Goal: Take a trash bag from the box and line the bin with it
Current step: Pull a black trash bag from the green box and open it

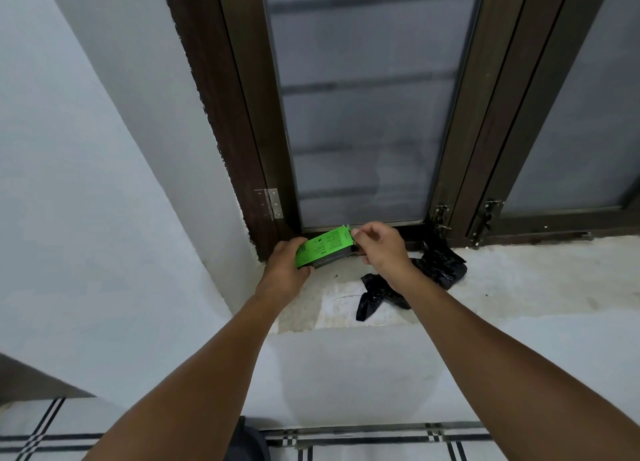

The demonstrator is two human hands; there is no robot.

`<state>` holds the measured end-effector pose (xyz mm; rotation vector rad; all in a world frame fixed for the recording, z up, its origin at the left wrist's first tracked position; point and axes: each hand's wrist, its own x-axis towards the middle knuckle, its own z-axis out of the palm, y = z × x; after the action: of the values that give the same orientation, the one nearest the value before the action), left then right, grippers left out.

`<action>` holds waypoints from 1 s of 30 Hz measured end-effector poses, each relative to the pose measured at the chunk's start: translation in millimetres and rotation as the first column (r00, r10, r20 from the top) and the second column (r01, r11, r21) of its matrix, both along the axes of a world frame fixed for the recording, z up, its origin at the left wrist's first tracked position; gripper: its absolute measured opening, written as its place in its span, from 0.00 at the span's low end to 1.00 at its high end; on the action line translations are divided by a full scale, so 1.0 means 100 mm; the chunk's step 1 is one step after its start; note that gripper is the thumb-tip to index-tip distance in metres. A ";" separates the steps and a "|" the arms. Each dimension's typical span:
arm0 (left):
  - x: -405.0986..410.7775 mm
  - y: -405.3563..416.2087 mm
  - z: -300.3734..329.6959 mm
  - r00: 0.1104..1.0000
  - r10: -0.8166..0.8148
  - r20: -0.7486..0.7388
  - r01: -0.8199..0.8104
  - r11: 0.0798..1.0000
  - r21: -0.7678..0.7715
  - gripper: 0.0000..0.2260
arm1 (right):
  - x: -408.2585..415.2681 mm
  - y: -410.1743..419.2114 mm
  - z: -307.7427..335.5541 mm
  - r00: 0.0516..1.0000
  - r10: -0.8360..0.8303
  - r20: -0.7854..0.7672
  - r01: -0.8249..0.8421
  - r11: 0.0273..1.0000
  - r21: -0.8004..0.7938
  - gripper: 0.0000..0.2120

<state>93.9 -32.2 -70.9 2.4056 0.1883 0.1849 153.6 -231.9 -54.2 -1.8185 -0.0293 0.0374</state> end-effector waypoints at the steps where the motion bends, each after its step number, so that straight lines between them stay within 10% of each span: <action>1: 0.00 0.00 -0.01 1.000 0.000 -0.008 0.000 1.000 -0.001 0.26 | -0.01 0.01 0.00 1.000 0.012 0.014 -0.011 1.000 -0.024 0.10; 12: 0.01 0.04 -0.11 0.988 0.080 -0.129 -0.073 0.996 0.056 0.34 | -0.06 0.08 -0.30 0.986 0.090 -0.141 -0.107 0.987 -0.119 0.37; 24: -0.06 -0.04 -0.27 0.989 0.097 -0.113 -0.085 0.991 0.104 0.29 | -0.13 0.13 -0.46 0.983 0.040 -0.178 -0.057 0.995 -0.088 0.25; 30: -0.03 -0.20 -0.20 0.996 0.060 0.065 -0.077 0.947 0.313 0.22 | -0.18 -0.14 -0.28 0.932 -0.283 0.226 0.352 0.856 -0.379 0.09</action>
<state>90.9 -52.5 -91.3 2.7105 0.2321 0.3343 135.4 -245.8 -82.7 -2.2279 0.1794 -0.3687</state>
